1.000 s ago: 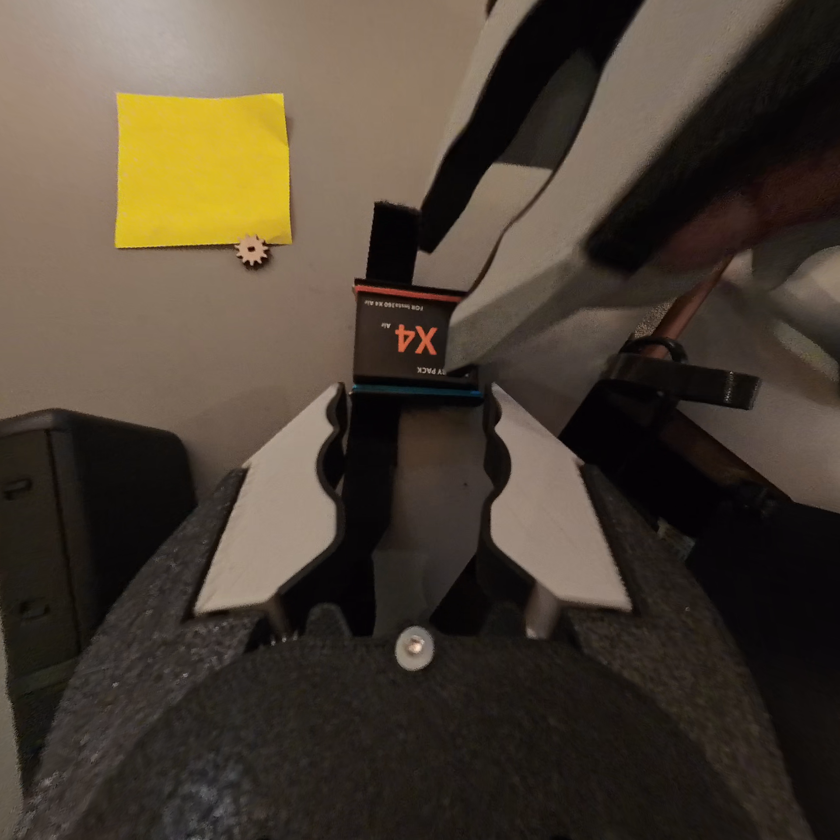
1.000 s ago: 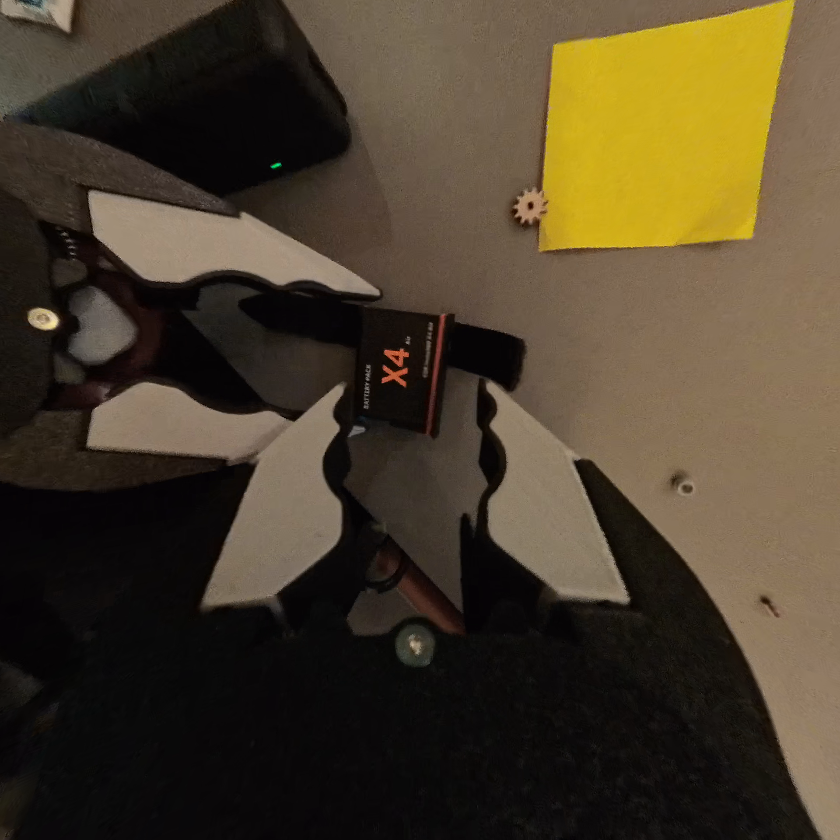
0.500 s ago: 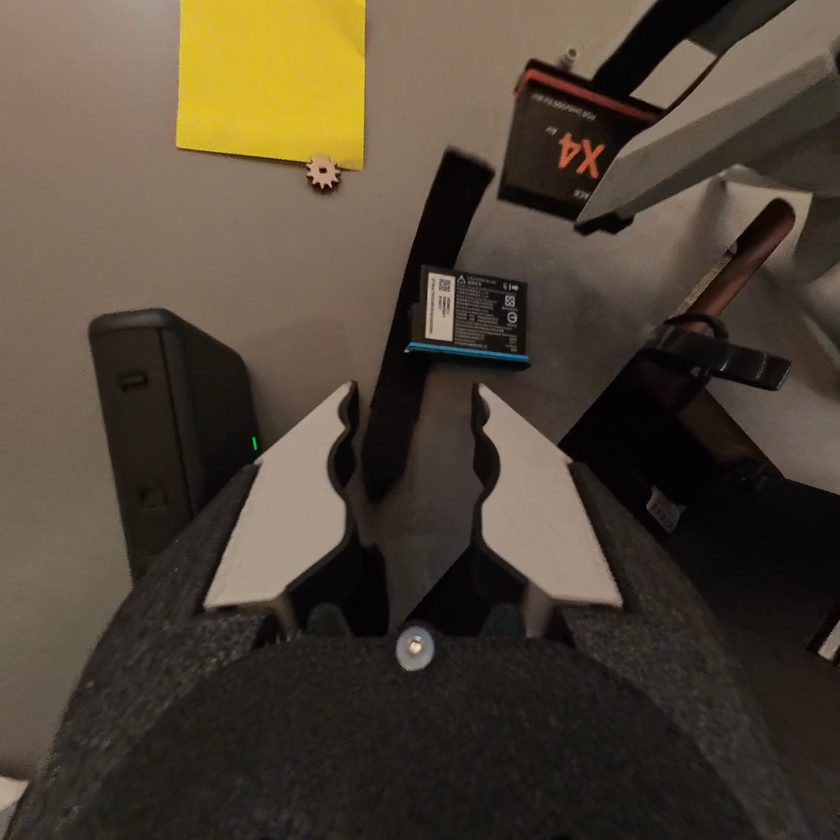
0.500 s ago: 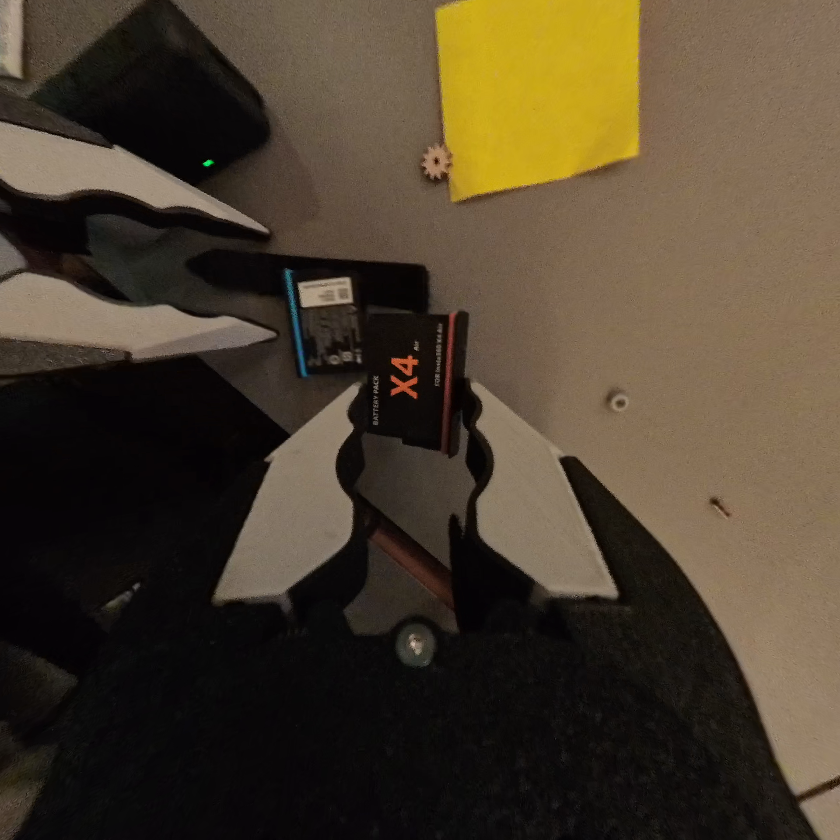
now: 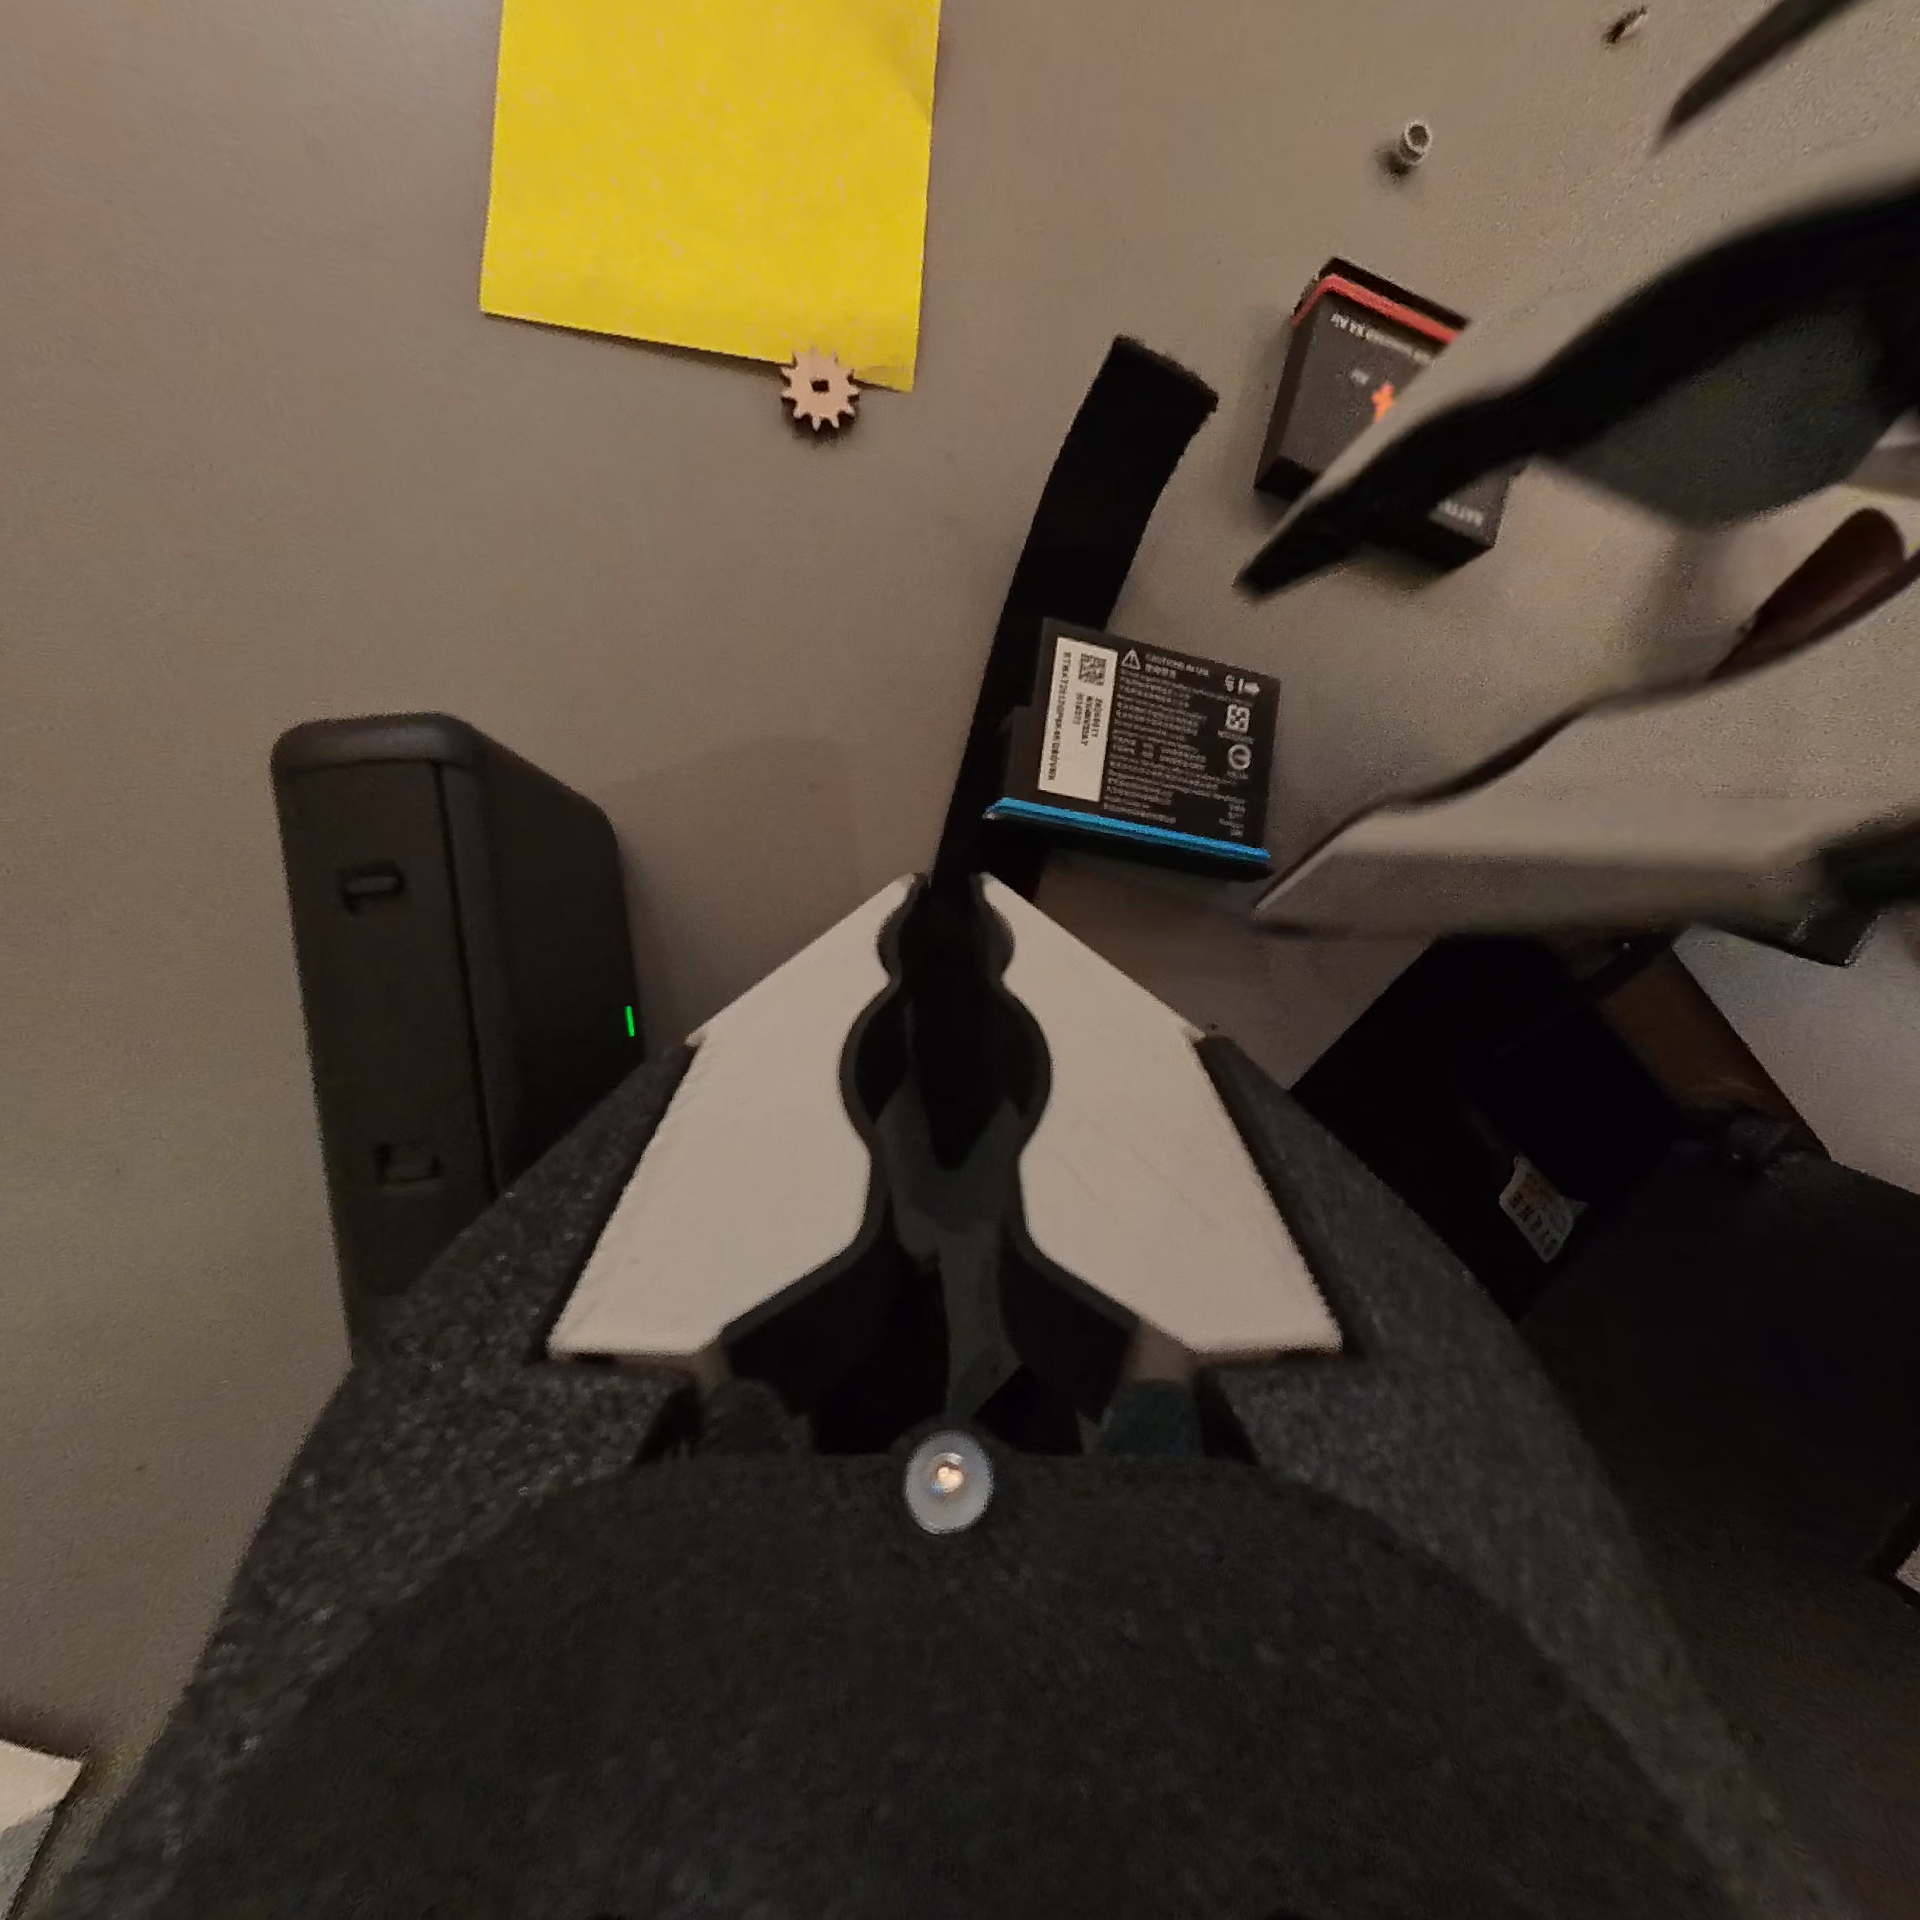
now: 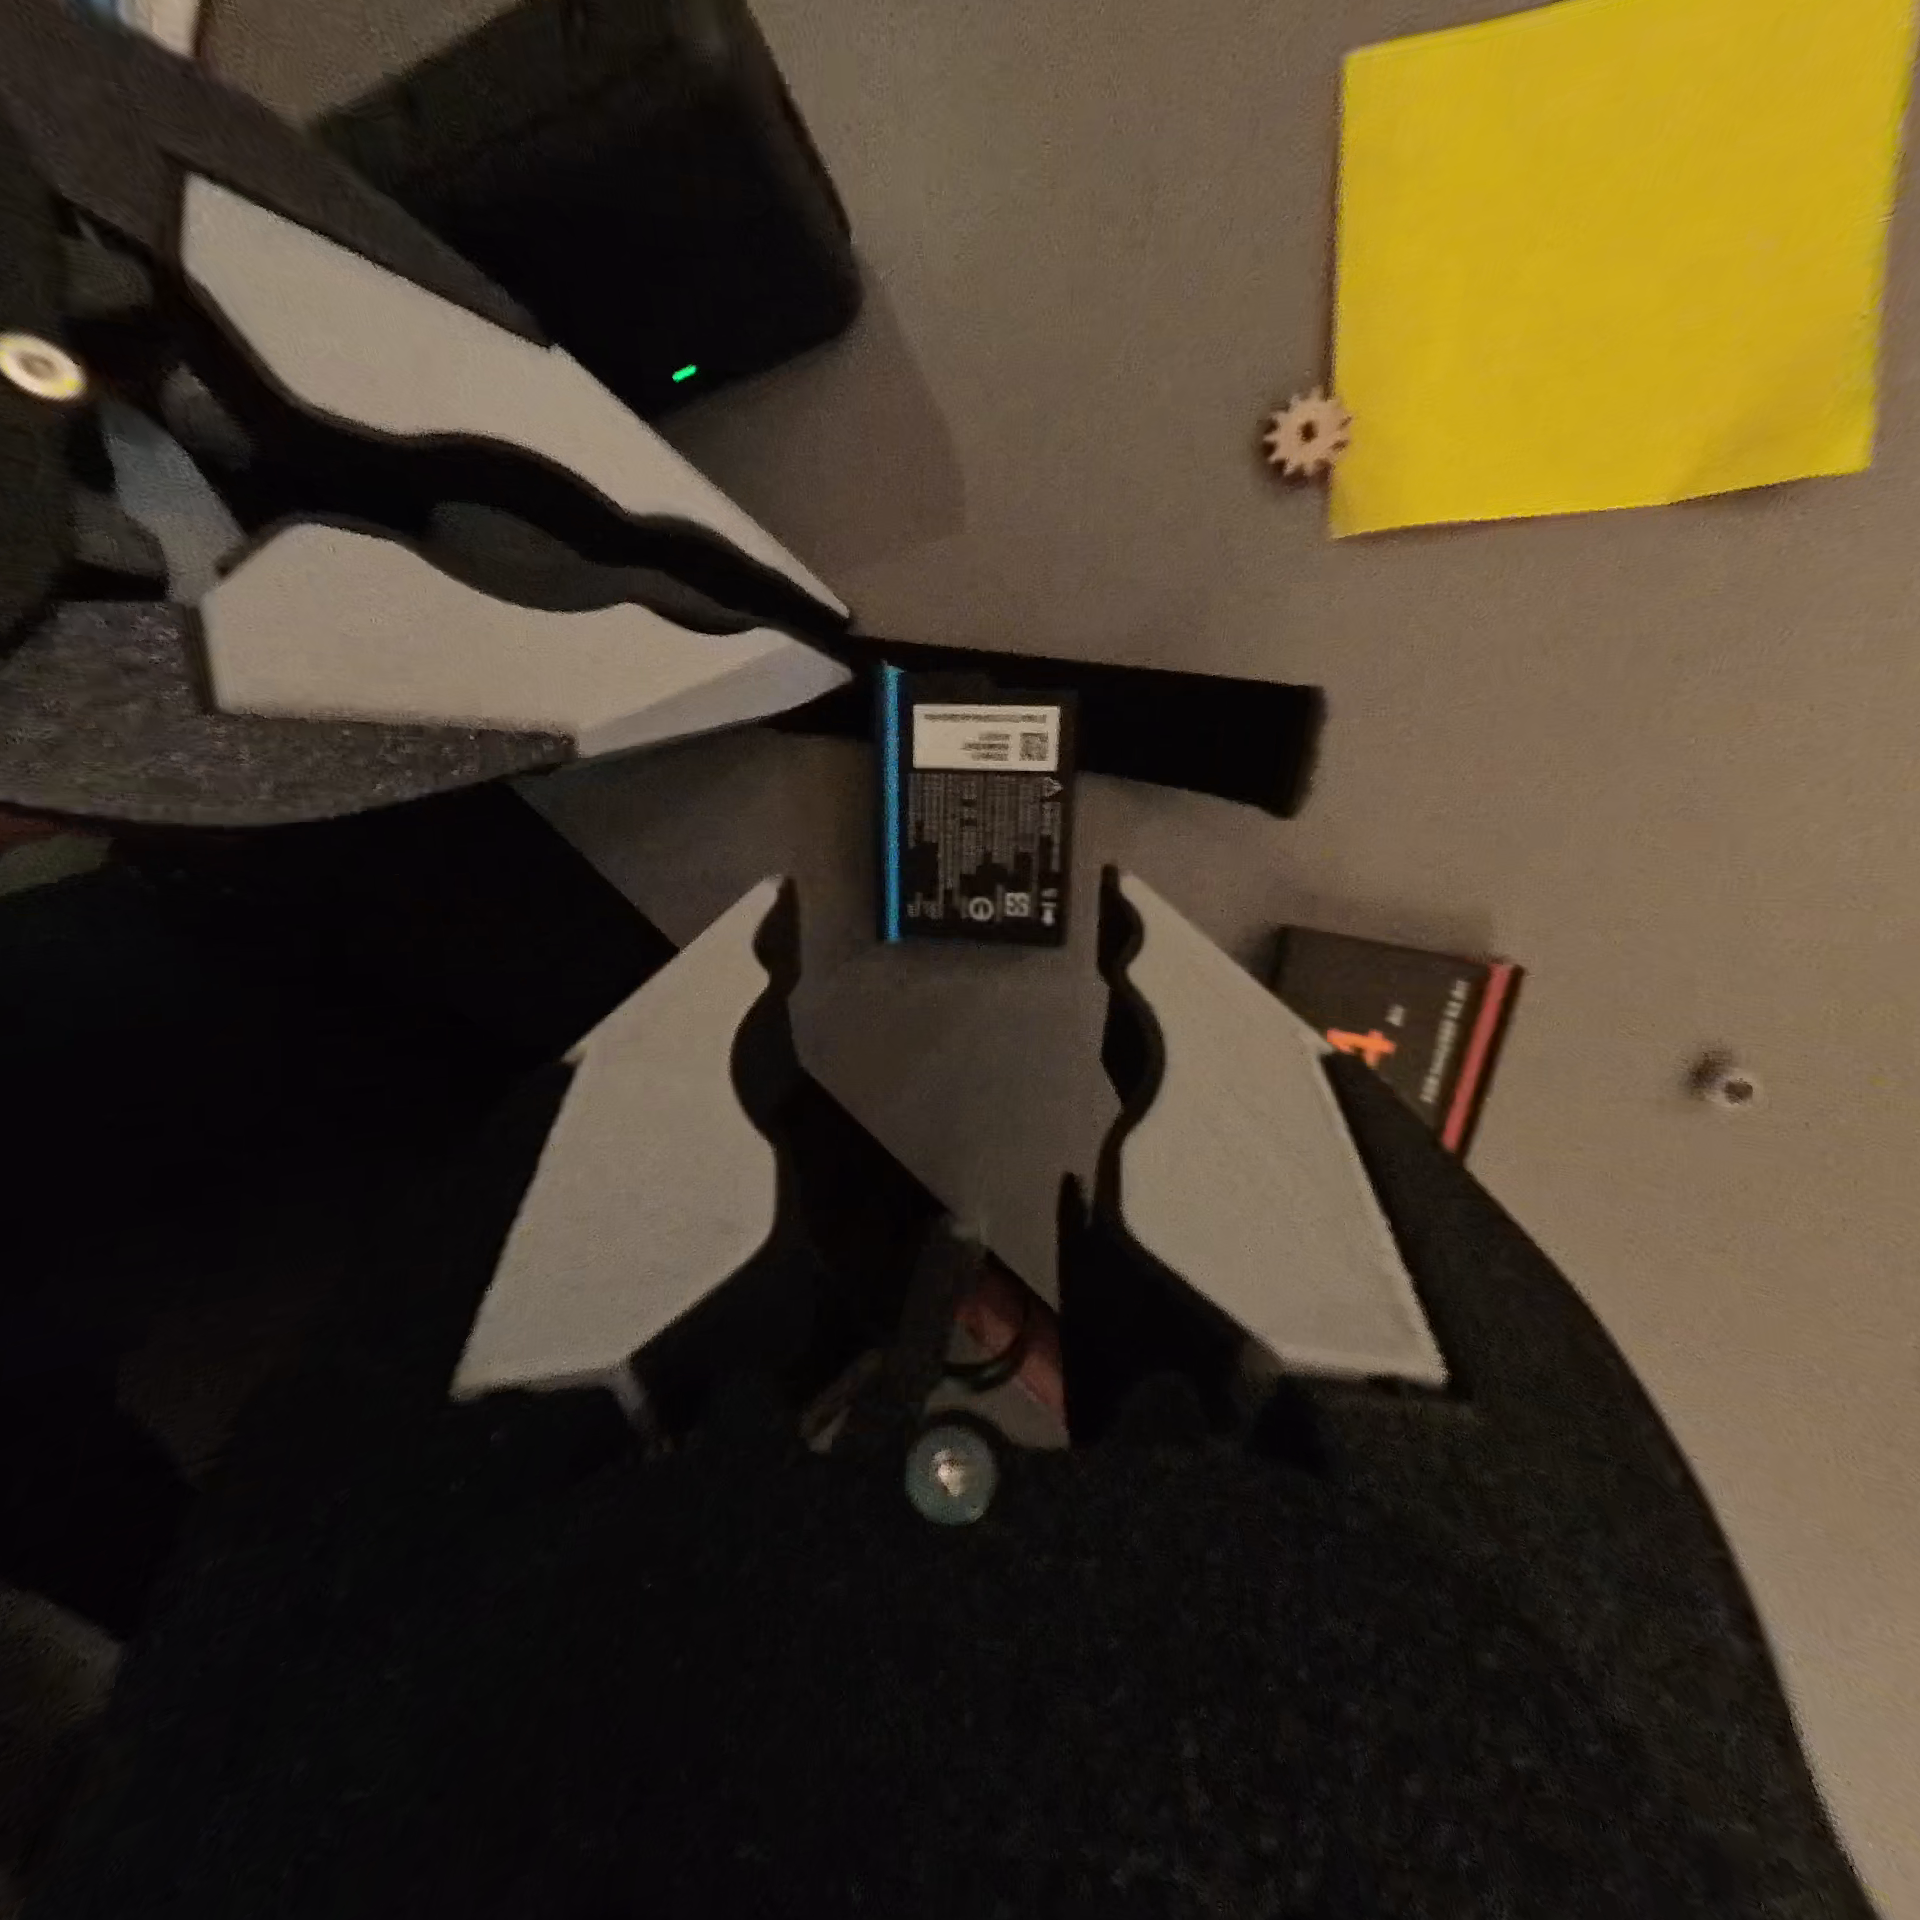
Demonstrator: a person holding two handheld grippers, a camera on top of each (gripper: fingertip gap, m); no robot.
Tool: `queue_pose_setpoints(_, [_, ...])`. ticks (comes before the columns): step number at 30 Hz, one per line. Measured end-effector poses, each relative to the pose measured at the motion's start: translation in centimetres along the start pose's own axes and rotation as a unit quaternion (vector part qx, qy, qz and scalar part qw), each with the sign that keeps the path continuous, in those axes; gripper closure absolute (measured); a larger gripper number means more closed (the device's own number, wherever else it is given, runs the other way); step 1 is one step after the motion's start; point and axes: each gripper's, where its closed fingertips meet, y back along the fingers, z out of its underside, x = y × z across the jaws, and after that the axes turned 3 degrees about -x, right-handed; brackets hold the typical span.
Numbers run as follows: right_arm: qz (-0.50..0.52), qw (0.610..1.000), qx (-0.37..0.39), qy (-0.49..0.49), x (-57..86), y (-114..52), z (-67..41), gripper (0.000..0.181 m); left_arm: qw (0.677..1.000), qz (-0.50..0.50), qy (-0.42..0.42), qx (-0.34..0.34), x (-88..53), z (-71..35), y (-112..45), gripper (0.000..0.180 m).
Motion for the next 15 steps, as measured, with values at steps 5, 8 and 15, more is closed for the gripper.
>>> queue_pose_setpoints(5, [0.026, 1.0, -0.011, 0.001, 0.3, -1.9, -0.3, 0.141, 1.0, 0.002, 0.011, 0.002, -0.1, 0.0, 0.0, 0.175])
queue_pose_setpoints(8, [0.03, 0.999, -0.036, -0.002, 1.2, 0.0, 1.0, 0.142, 1.0, 0.003, 0.018, 0.005, -0.1, 0.0, 0.0, 0.175])
queue_pose_setpoints(15, [0.023, 0.996, -0.091, 0.005, 2.2, 0.4, 5.0, 0.141, 0.999, 0.01, 0.033, 0.015, 0.0, -0.1, 0.0, 0.174])
